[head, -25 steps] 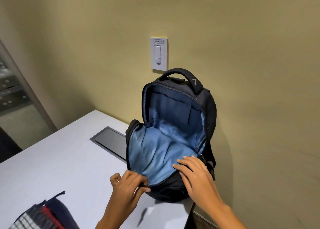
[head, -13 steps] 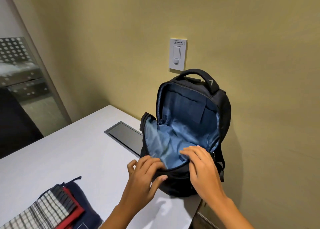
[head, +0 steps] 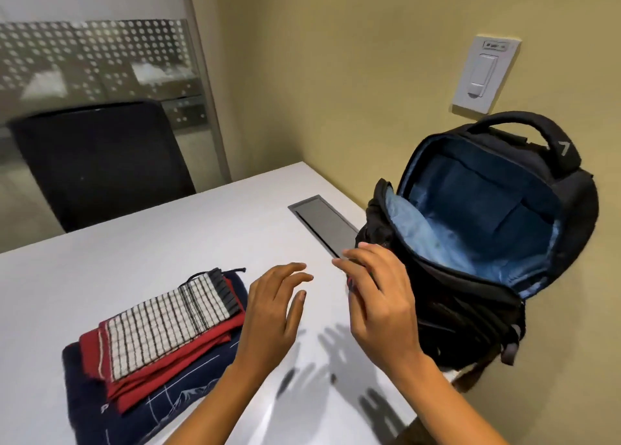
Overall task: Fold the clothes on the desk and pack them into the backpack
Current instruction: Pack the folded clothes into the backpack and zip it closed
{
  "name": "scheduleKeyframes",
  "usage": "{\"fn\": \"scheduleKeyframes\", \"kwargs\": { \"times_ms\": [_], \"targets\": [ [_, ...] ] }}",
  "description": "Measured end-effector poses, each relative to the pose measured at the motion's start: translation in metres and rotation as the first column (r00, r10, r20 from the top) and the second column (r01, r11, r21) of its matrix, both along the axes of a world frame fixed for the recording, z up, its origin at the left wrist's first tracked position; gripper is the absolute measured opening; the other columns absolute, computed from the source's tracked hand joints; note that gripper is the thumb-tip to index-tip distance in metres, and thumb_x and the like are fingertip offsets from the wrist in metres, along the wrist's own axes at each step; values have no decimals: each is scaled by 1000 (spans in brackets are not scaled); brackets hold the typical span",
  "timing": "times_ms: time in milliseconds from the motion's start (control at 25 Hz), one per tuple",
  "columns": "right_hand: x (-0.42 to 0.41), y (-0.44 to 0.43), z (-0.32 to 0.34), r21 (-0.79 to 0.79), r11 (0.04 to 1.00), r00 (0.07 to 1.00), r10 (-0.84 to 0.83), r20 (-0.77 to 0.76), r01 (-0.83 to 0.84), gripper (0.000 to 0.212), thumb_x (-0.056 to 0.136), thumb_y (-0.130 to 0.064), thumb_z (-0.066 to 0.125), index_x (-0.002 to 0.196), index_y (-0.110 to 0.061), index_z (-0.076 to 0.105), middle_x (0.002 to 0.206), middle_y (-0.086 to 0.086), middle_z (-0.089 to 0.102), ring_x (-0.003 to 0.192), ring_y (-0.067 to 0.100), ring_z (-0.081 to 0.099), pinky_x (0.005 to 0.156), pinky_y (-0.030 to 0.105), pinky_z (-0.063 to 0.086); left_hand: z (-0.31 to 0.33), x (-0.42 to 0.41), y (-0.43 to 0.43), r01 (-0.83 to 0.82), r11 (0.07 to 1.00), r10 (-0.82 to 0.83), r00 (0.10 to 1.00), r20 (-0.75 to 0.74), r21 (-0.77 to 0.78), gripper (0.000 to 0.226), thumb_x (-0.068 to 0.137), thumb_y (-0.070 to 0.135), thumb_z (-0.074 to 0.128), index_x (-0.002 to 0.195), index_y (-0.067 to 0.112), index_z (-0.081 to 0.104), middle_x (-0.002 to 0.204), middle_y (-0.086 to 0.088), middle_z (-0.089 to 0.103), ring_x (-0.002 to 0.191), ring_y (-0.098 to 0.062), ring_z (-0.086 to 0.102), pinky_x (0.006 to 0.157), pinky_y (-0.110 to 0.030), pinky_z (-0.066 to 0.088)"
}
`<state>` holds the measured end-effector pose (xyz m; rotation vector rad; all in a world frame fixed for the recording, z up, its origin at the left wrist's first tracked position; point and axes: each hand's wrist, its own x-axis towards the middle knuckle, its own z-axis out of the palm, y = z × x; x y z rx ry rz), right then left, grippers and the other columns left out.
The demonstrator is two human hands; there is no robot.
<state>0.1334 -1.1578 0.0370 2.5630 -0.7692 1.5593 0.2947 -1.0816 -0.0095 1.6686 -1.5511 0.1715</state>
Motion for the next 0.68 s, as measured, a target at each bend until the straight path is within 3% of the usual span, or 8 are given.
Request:
{"fn": "scheduleKeyframes", "kwargs": {
  "times_ms": [200,360,400,480,560,680],
  "targets": [
    [68,34,-47,157,955,950,274,-151,-251,45,80,4,44,118,-6,65,124,10,61,120,28,53,104,37,42,-36,59,73,-287,948,293,956,-25,139,31,97,31,38,120,23,57,131,11,51,124,-6,43,105,-29,32],
    [116,48,-93,327,903,865,385,-322,-280,48,86,-10,52,134,-13,54,140,9,51,129,26,46,106,41,43,-71,102,120,-456,833,485,875,-13,314,46,94,39,41,135,20,49,147,6,40,137,-13,34,114,-39,28],
    [126,51,-103,376,891,842,396,-366,-256,49,92,-17,50,140,-16,48,147,8,44,135,26,40,110,43,39,-79,112,127,-473,802,505,863,9,364,54,93,43,40,141,18,43,153,5,33,142,-15,26,117,-39,22],
    [146,52,-121,427,883,779,405,-479,-196,55,101,-36,38,153,-25,25,162,5,15,149,25,12,120,47,15,-93,129,136,-468,756,507,861,45,457,72,91,57,27,151,19,23,160,5,12,148,-13,6,119,-36,5],
    [165,49,-136,406,897,703,402,-586,-175,61,101,-50,29,155,-33,6,163,3,-8,149,25,-12,119,50,-7,-104,140,136,-455,719,489,868,83,525,81,87,67,13,154,23,5,159,8,-5,147,-12,-6,118,-35,-5],
    [190,44,-155,367,915,591,392,-705,-169,56,102,-56,17,154,-37,10,164,4,2,150,30,-8,115,55,-2,-120,147,134,-484,648,454,865,212,588,85,88,74,6,154,22,2,161,3,-7,149,-17,-4,120,-39,-1]
  ]
}}
